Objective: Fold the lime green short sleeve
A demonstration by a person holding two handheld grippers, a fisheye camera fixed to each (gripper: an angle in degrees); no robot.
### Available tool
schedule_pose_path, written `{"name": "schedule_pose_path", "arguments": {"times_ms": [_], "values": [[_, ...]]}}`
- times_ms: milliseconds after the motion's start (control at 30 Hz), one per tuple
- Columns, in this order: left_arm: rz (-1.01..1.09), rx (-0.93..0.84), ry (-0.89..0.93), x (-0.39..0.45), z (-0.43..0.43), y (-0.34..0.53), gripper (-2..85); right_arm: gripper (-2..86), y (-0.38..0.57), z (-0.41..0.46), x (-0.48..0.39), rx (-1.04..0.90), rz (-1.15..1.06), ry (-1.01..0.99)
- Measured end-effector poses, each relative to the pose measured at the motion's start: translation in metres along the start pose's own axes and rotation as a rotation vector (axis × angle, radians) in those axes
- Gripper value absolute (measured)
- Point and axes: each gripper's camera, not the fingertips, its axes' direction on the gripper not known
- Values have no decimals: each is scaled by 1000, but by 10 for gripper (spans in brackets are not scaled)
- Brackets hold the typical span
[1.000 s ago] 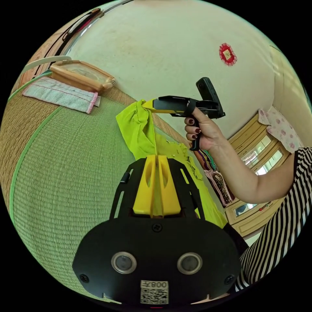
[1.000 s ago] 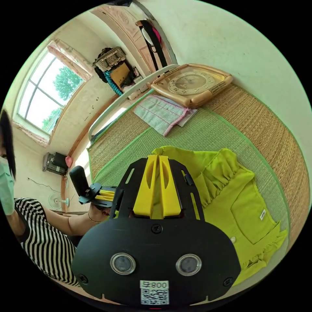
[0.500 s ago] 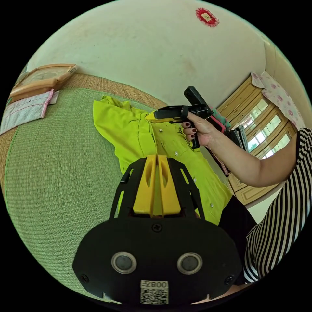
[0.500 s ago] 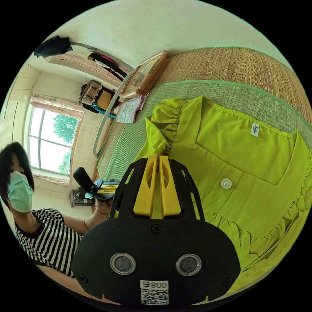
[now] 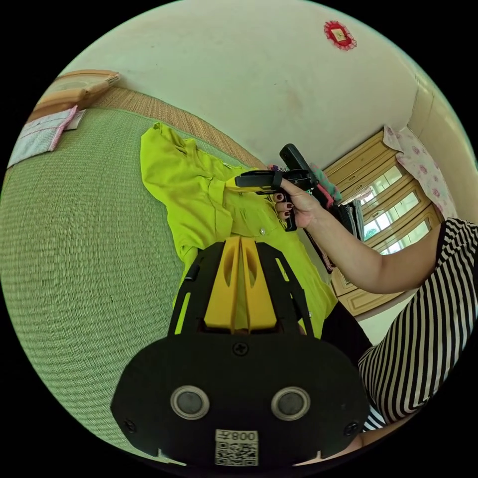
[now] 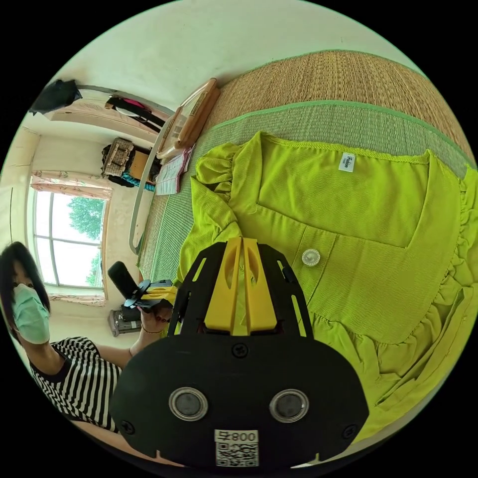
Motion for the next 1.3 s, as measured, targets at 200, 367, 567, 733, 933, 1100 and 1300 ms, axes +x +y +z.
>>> {"name": "schedule_pose_path", "arguments": {"times_ms": [200, 367, 567, 733, 933, 1100, 1300], "values": [[-20, 92, 43, -7, -5, -1, 2, 1, -3, -21, -54, 55, -134, 65], [-135, -59, -87, -24, 23, -6, 2, 1, -43, 7, -131, 32, -322, 176], [-154, -83, -73, -35, 38, -10, 2, 1, -99, 76, -179, -73, -419, 351], [-173, -91, -19, -49, 48, -10, 2, 0, -127, 103, -158, -119, -349, 420], [-175, -80, 8, -61, 57, -10, 2, 1, -111, 59, -163, -75, -351, 324], [-176, -22, 26, -70, 58, -9, 3, 0, -51, 4, -168, -18, -402, 315], [-198, -89, -15, -83, 82, -10, 3, 1, -24, 4, -109, -111, -274, 337]]}}
